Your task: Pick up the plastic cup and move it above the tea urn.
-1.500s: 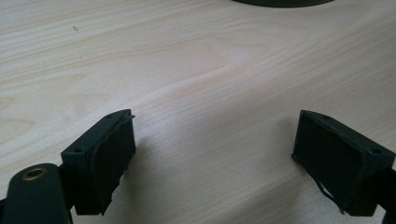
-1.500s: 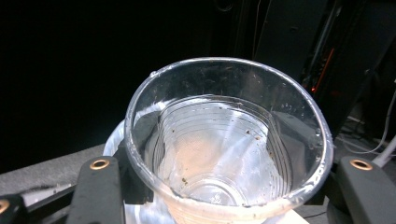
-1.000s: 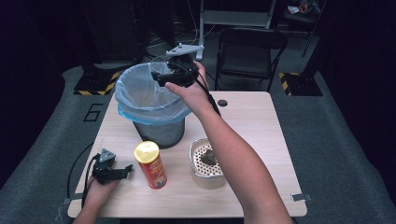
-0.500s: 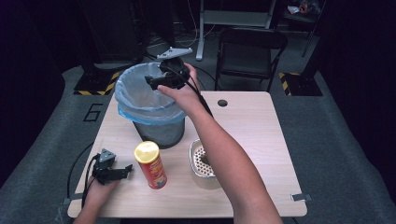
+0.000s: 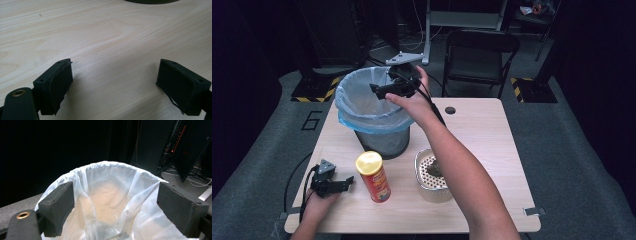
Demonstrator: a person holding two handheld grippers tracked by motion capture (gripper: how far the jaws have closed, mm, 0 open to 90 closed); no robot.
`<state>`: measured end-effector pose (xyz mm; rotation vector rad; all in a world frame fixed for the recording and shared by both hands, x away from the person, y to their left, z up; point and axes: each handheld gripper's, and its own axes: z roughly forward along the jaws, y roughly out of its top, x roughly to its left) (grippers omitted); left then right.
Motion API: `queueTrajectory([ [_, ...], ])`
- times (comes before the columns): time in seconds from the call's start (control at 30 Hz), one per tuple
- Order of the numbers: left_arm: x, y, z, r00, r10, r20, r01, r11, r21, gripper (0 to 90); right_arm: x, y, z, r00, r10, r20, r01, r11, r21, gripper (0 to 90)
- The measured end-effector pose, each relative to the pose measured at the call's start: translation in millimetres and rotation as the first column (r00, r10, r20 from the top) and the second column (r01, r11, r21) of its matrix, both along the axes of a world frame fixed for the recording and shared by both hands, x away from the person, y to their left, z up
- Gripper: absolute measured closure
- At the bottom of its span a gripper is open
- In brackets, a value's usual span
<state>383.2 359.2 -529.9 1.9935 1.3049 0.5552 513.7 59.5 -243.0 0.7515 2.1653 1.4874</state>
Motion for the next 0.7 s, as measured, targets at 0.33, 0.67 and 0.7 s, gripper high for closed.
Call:
queueTrajectory([
  [0.33, -1.8, 0.0, 3.6, 0.9995, 0.015, -0.028, -0.016, 0.9996, -0.023, 15.1, -18.1, -44.3, 4.2, 0.9998, 0.002, 0.020, -0.002, 1.000, 0.003, 20.7],
  [0.67, -4.0, -2.2, 15.1, 0.9996, 0.010, -0.028, -0.011, 0.9992, -0.039, 12.3, -36.8, -102.1, -10.5, 0.9984, -0.050, 0.026, 0.050, 0.999, 0.003, 22.9],
  [0.7, -4.4, -2.3, 17.0, 0.9996, 0.012, -0.027, -0.013, 0.9990, -0.044, 11.7, -39.1, -108.0, -12.5, 0.9977, -0.061, 0.029, 0.061, 0.998, 0.002, 22.9],
])
